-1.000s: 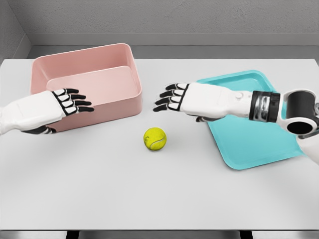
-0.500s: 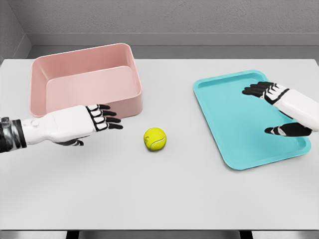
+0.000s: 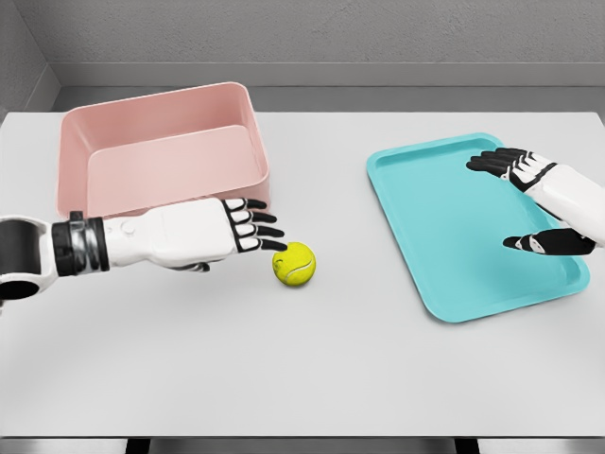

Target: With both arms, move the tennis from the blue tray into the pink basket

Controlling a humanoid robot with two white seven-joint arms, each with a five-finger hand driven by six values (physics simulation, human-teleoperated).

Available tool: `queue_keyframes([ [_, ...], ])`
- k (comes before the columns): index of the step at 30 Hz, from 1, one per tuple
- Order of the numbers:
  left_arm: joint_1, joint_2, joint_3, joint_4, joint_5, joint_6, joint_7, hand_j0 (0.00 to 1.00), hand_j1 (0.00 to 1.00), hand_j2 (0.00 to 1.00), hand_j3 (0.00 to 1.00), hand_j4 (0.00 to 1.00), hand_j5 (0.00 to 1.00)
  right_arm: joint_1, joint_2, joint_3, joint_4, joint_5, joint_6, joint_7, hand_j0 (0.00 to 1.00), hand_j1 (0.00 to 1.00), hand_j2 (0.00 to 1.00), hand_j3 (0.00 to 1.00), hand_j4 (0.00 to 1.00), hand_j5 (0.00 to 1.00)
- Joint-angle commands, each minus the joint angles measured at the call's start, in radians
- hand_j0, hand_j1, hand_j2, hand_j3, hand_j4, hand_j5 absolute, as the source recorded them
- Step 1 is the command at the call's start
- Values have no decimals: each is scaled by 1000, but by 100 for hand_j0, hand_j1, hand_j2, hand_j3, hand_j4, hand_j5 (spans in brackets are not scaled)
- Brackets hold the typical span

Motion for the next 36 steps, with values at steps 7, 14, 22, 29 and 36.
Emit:
queue_keyframes([
  [7,-51,-91,-99,39,-31,1,0,100,100,100,100,100,100,0,-1,0,-1,-7,3,-1,100,100,100,100,100,100],
  [14,-94,-142,-127,113,-30,1,0,100,100,100,100,100,100,0,-1,0,-1,-7,3,-1,100,100,100,100,100,100],
  [22,-114,-185,-143,170,-30,1,0,100,100,100,100,100,100,0,-2,0,18,-7,3,-1,100,100,100,100,100,100],
  [29,-127,-211,-165,202,-30,1,0,100,100,100,100,100,100,0,-2,0,22,-7,3,-1,100,100,100,100,100,100],
  [36,-129,-212,-183,227,-30,1,0,100,100,100,100,100,100,0,-2,0,22,-7,3,-1,100,100,100,100,100,100],
])
